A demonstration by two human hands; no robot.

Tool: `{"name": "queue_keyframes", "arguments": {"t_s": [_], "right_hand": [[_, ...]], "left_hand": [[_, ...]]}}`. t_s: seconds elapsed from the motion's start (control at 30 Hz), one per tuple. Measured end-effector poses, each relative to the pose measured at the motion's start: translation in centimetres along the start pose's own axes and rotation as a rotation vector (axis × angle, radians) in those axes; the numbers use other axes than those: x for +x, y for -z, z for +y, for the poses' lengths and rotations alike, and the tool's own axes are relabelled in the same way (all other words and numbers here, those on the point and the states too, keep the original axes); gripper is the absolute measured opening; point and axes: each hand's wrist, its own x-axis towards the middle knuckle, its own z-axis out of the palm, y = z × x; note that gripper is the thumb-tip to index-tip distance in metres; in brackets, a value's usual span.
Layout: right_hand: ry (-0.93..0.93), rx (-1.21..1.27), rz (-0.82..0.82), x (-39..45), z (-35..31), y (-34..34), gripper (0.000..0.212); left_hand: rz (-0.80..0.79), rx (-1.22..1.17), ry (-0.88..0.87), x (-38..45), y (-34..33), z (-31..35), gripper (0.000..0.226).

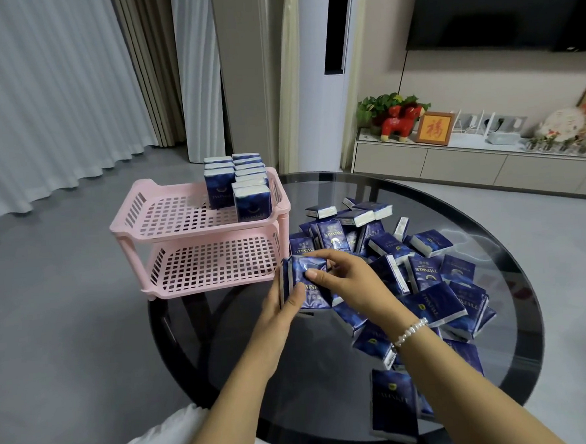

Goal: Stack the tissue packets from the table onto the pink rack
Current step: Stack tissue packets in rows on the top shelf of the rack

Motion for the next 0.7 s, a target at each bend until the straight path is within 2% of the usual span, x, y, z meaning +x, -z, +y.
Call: {"name": "queue_keyframes", "arguments": {"t_s": [0.1,0.17,0.3,0.4,0.63,0.7], "right_hand": [[0.013,0.002,-0.031,0.2,-0.6,0.1,0.024],[-0.010,0.038,-0.075,0.4,-1.1,0.1,0.032],[-0.161,0.296,-0.246,0.9,-2.4,0.3,0.048],[-0.169,0.398,-0.369,1.4,-3.6,0.1,0.051],[-0.062,0.365,-0.370,4.1,-6.8,-1.1,0.049],[-0.026,0.341,-0.386,5.0,-8.1,-1.7,0.049]], "left_hand": [[-0.007,0.001,-0.051,0.0,0.1,0.7,0.070],[0.026,-0.014,-0.085,0.0,0.2,1.4,0.071],[0.048,-0.021,-0.128,-0.3,1.1,2.7,0.071],[0.035,0.004,-0.166,-0.8,2.1,3.9,0.066],[0.015,0.116,-0.244,-0.7,4.8,8.3,0.061],[0.031,0.141,-0.261,-0.3,5.6,9.7,0.066]]}}
